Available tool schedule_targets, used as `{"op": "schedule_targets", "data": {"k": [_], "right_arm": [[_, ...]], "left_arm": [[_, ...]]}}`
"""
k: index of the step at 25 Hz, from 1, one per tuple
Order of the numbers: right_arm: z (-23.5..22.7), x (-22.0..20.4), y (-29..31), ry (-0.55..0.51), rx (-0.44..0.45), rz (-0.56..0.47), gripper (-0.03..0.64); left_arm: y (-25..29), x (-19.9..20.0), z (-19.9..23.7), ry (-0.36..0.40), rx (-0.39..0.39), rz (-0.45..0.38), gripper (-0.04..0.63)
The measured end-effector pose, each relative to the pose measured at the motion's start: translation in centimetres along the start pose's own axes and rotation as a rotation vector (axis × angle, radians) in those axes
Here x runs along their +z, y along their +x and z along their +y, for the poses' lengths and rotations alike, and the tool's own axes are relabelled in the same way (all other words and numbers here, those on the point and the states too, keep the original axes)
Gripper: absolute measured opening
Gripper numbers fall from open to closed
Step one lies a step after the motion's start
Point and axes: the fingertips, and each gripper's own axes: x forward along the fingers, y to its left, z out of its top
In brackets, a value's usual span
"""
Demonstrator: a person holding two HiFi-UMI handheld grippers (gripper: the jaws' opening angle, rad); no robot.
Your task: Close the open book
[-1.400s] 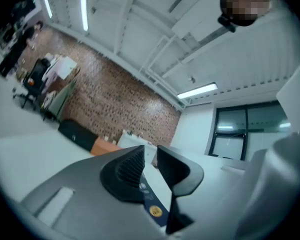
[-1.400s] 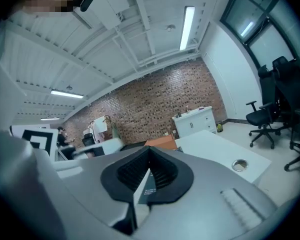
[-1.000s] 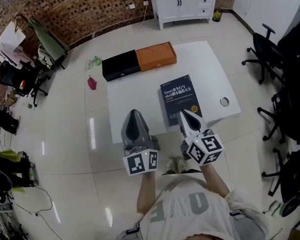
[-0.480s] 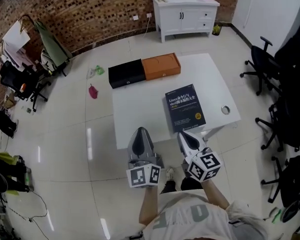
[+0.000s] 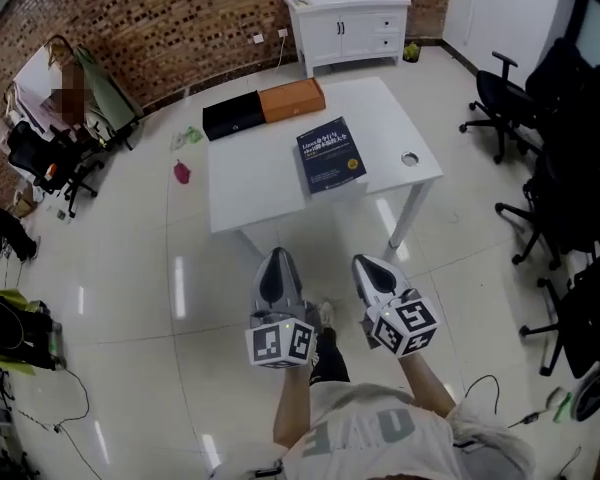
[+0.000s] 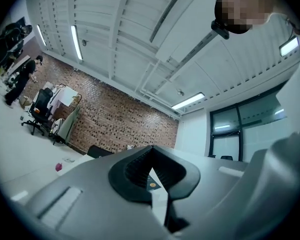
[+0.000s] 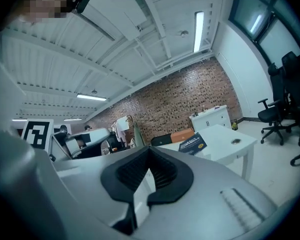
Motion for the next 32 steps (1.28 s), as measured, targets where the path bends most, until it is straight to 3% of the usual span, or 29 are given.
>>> {"op": "schedule_targets", "data": {"k": [5, 9, 13, 18, 32], "right_arm": [[3.8, -2.8, -12.6, -0.015, 0.038, 0.012, 0.005], [8.1, -2.6, -18.2, -0.032, 0.098, 0.014, 0.005], [11.2, -1.0, -20.3, -0.059, 0.115, -0.025, 0.005], [11.1, -0.2, -23.4, -0.063, 0.05, -0.049, 0.003], [12.5, 1.3, -24.2, -0.096, 0.044, -0.081, 0.003]], "left_arm": [[-13.0, -0.6, -6.6, -0.004, 0.035, 0.037, 0.015], [-18.8, 1.5, -9.7, 0.024, 0.036, 0.03, 0.015], [-20.6, 3.9, -10.9, 0.04, 0.019, 0.007, 0.015], [-22.3, 3.6, -12.4, 0.043, 0.02, 0.028, 0.015], [-23.1, 4.3, -14.5, 0.135, -0.031, 0.039, 0.015]]}}
